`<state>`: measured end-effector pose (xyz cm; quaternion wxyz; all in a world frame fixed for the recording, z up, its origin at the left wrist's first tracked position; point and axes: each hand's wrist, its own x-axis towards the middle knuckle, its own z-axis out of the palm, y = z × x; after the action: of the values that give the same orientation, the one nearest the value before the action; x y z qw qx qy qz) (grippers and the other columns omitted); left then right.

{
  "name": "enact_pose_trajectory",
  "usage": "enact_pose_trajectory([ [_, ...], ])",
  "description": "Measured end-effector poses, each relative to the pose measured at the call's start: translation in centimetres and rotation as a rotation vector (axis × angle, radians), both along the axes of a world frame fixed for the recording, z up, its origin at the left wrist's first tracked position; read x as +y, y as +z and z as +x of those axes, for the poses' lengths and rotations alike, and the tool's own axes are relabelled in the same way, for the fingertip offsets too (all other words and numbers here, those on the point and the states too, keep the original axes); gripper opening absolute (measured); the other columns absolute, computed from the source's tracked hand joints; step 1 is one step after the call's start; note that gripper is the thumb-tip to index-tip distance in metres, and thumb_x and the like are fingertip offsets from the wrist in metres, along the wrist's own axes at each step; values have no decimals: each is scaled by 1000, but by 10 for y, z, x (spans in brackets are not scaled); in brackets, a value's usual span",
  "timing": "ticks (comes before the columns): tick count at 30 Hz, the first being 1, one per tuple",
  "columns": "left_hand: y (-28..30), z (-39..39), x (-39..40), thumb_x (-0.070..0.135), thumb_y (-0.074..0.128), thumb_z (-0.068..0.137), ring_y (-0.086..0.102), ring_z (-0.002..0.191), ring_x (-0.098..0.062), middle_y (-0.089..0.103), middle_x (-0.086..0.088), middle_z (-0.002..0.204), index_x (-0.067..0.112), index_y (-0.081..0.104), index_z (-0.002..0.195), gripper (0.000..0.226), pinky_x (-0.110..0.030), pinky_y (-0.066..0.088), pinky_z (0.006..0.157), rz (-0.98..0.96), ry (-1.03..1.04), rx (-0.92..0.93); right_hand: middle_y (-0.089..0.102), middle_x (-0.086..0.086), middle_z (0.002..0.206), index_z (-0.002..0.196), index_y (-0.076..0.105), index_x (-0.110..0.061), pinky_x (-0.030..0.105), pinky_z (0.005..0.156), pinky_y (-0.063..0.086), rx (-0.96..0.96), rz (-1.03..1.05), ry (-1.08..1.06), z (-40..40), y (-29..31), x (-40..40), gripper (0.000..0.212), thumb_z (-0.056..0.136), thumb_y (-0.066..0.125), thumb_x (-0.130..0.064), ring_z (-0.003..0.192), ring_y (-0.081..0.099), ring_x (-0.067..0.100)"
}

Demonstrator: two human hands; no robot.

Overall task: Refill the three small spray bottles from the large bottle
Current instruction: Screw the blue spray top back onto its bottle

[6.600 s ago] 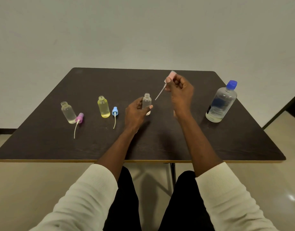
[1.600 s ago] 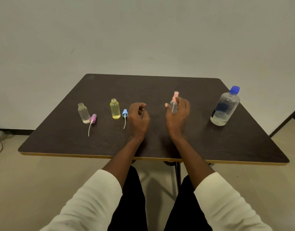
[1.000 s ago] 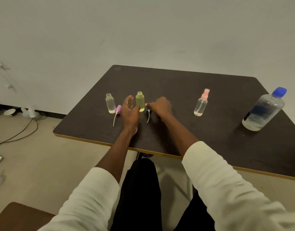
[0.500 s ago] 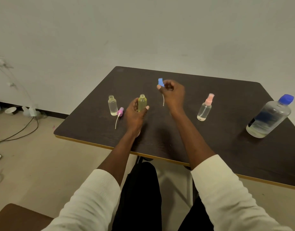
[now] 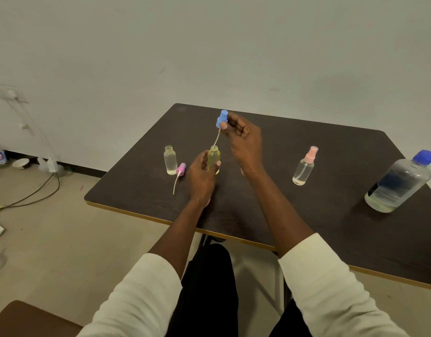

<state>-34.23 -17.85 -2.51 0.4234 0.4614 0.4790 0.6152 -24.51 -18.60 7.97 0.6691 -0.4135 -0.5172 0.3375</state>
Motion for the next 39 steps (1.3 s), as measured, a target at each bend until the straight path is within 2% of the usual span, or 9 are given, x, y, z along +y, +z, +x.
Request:
enact_pose_trajectory([
  [4,0,0,-1,8,72,90,70,107,-10,75,3,112,13,68,125,36,-40,56,99,16,6,8,72,4,105,119,66,-3,21,86,54,-40,-3,-10,-1,-4,4,31,89,69,-7,99,70,13],
  [18,0,0,-1,12,74,89,69,111,-10,74,4,117,14,66,128,40,-41,55,102,-2,13,10,73,5,107,119,67,-7,33,94,54,-106,-52,-40,-2,-12,13,31,88,70,-10,102,69,17],
  [24,-2,-2,-2,18,75,89,71,107,-16,76,2,110,15,69,121,32,-49,56,98,40,-11,18,72,5,104,118,67,-2,19,81,55,-212,-125,-24,-2,-29,11,29,89,68,-6,92,69,10],
  [26,-2,-2,-2,18,75,89,71,108,-15,76,3,111,16,69,122,34,-49,56,98,38,-18,16,71,4,103,118,67,-2,11,76,53,-228,-153,-30,0,-34,11,29,89,67,-6,89,67,7],
  [29,-2,-2,-3,17,76,89,71,109,-15,76,1,113,16,68,123,35,-48,56,100,42,-16,19,71,4,100,116,69,-2,8,74,51,-280,-180,-27,2,-39,11,26,90,67,-6,88,66,7],
  [32,-3,-2,-3,17,76,89,71,109,-16,76,1,113,20,68,121,33,-49,56,99,45,-38,12,72,5,102,114,69,-3,14,79,53,-314,-195,-14,2,-42,13,25,89,67,-6,90,67,9],
  [35,-2,-3,-2,15,75,90,72,106,-16,76,1,109,15,68,122,32,-49,57,98,37,-32,22,72,6,108,118,69,-6,27,88,56,-381,-207,-25,2,-45,17,29,88,69,-9,100,68,15],
  [37,-2,-2,-2,18,75,91,72,102,-14,77,2,106,15,70,119,29,-47,58,95,38,-25,55,72,6,106,117,69,-6,26,84,57,-410,-210,-27,2,-45,19,28,89,68,-9,97,68,15],
  [39,-1,-1,-1,21,75,91,73,101,-13,77,2,104,16,70,117,28,-45,58,94,39,-24,72,72,4,103,117,69,-5,15,70,53,-434,-209,-37,3,-43,21,26,91,66,-8,85,68,12],
])
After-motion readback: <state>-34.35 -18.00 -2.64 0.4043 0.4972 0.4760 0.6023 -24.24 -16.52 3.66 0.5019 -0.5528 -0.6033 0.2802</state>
